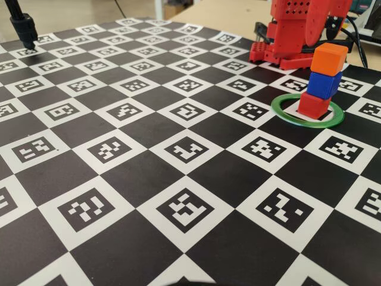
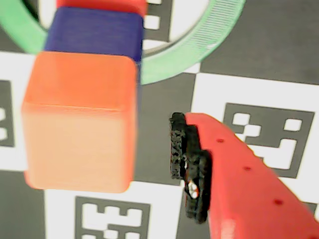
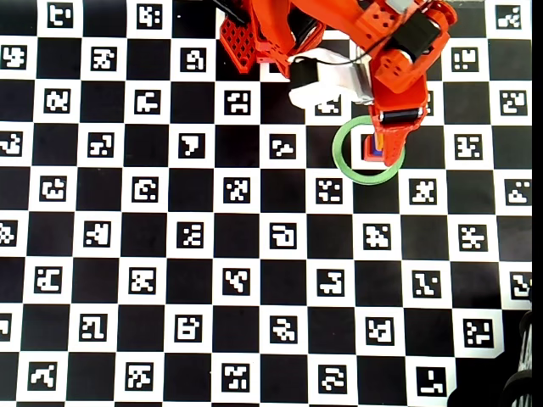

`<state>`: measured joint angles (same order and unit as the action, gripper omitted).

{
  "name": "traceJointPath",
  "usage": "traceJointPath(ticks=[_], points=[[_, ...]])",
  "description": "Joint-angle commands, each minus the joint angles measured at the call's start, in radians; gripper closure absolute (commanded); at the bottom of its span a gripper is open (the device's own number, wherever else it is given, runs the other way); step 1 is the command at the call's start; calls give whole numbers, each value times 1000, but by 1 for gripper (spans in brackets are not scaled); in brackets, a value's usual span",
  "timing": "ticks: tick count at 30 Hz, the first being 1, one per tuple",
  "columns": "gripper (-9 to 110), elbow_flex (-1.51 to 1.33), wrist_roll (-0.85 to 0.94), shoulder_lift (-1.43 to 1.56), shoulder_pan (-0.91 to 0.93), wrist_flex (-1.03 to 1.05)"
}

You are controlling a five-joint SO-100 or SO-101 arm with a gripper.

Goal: Grab the red cube then put it in the green circle then put the blue cube on top and finally the orange cube on top

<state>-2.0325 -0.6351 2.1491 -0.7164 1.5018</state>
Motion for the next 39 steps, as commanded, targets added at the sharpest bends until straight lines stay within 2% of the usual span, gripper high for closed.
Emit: traceJointPath(ticks=[1,7,11,20,31,39], points=[[68,75,83,117,83,17],[81,43,270,267,270,5],[88,-52,445,400,379,-77],[107,-258,776,545,479,-265],[107,-469,1071,652,598,-497],[107,-756,1348,830,732,-785]])
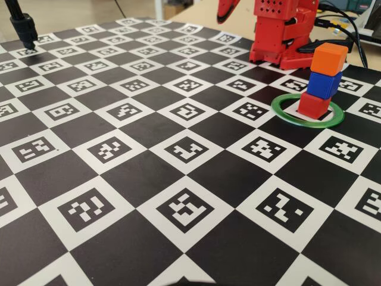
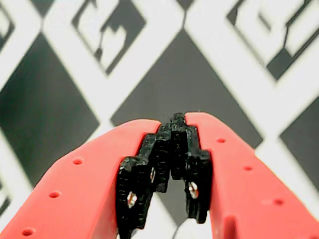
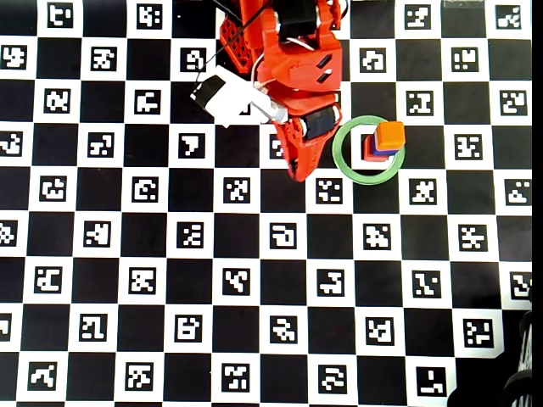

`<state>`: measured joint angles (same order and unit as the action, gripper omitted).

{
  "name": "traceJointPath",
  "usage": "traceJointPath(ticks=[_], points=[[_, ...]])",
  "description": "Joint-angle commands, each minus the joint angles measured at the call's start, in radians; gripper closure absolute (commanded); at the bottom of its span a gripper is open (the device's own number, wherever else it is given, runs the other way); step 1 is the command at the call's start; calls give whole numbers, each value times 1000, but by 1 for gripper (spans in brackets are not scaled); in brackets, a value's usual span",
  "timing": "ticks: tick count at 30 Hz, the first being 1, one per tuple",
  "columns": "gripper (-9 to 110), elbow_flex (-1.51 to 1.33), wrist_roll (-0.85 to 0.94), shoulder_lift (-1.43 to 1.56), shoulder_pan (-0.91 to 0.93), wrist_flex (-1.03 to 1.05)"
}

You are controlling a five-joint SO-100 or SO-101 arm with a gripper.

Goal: Grab the red cube then put it in the green circle then put the blue cube on top and finally the orange cube on top

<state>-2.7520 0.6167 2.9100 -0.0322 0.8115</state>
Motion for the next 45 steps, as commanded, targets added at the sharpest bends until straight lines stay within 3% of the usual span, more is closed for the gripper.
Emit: traceJointPath(ticks=[1,12,24,32,45], points=[[107,-80,121,97,63,-126],[107,-426,285,356,110,-238],[107,-426,374,425,48,86],[107,-428,655,449,15,362],[107,-428,884,449,12,546]])
